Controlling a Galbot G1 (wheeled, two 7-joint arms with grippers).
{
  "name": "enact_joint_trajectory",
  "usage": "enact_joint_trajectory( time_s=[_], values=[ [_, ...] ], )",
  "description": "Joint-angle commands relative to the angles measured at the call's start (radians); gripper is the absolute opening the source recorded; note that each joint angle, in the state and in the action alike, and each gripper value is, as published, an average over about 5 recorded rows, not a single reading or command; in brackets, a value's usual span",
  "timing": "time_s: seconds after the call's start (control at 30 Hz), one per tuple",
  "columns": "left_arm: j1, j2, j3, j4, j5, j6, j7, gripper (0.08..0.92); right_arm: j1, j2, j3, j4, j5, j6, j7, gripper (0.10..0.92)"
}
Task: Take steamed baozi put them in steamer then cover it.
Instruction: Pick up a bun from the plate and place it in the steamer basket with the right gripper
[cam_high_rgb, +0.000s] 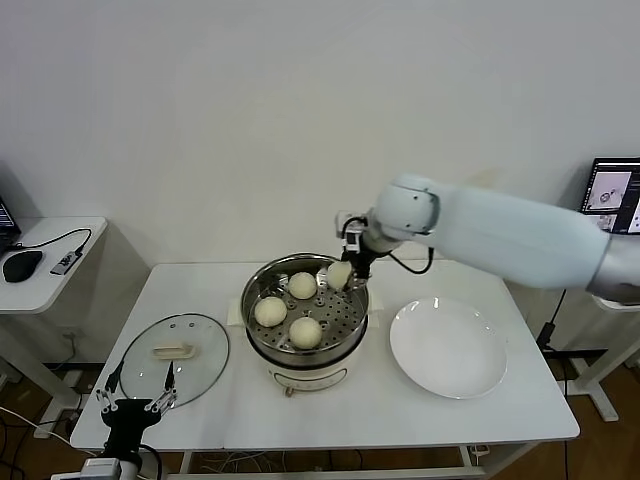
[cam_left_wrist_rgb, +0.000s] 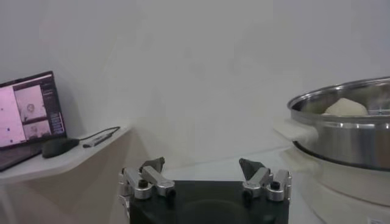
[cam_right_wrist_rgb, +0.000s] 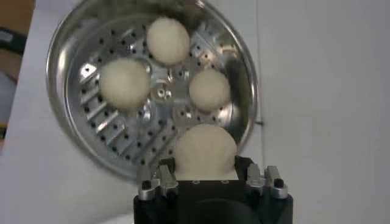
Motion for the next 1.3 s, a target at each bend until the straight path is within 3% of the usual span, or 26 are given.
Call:
enact_joint_trajectory(
  time_s=[0.03, 0.57, 0.97, 1.07, 1.3],
  values=[
    [-0.002, 0.002, -0.004, 0.003, -0.002, -0.001, -0.001, 0.823, -0.078, 0.081, -0.016, -0.052, -0.004, -0.059, 0.042, 0.602],
    [-0.010, 0.008, -0.011, 0.015, -0.010, -0.004, 0.000, 0.823, -0.125, 0.118, -0.003, -0.113, -0.071, -0.044, 0.029, 0.608],
    [-0.026, 0.014, -0.014, 0.029, -0.018, -0.002, 0.001, 0.823, -0.072, -0.006, 0.075, 0.023, -0.053, -0.017, 0.009, 0.816],
    [-0.032, 0.014, -0.009, 0.036, -0.018, -0.004, 0.001, 0.823, -0.096, -0.087, 0.123, 0.106, -0.057, 0.000, 0.097, 0.822],
    [-0.030, 0.016, 0.002, 0.036, -0.006, -0.003, 0.001, 0.823, -0.341, -0.322, 0.325, 0.335, 0.066, 0.175, 0.530, 0.823]
  ],
)
